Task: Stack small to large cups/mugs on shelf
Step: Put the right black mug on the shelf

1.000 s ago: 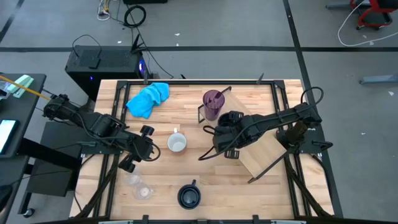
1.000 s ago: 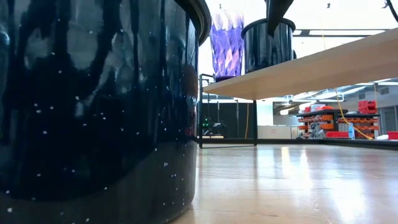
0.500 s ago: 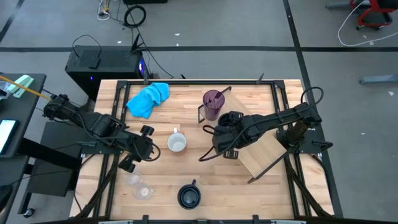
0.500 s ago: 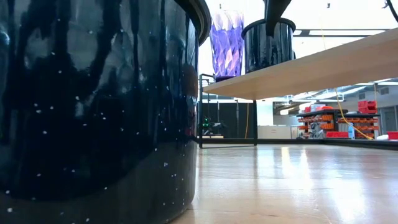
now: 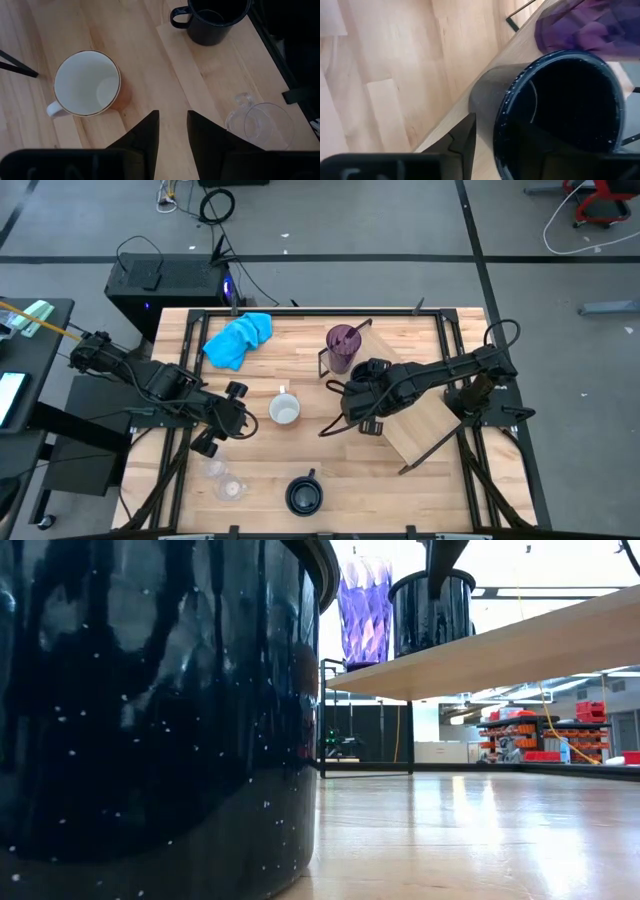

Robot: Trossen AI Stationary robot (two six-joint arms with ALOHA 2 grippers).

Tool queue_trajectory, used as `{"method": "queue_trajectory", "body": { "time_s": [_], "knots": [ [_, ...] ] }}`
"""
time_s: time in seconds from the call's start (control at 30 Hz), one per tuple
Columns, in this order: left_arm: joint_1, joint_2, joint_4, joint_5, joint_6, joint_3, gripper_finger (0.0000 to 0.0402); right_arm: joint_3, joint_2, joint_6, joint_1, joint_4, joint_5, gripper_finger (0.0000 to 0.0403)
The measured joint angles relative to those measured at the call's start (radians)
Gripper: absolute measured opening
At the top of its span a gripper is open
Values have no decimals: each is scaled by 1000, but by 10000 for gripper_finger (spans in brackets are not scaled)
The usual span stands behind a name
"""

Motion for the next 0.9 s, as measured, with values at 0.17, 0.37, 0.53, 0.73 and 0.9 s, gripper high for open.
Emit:
{"method": "queue_trajectory", "body": {
  "time_s": [0.17, 0.37, 0.53, 0.73, 0.9],
  "knots": [
    [0, 0, -1, 0, 4, 0, 107, 0, 0, 12, 2, -1, -82, 101],
    [0, 0, -1, 0, 7, 0, 107, 14, -1, 78, 3, -37, -140, 91],
    [0, 0, -1, 0, 6, 0, 107, 25, -1, 131, 3, -41, -163, 86],
    [0, 0, -5, 0, 2, 0, 107, 25, -1, 203, 3, -41, -219, 81],
    [0, 0, -16, 0, 0, 0, 107, 25, -2, 248, 3, -41, -235, 78]
  ]
}}
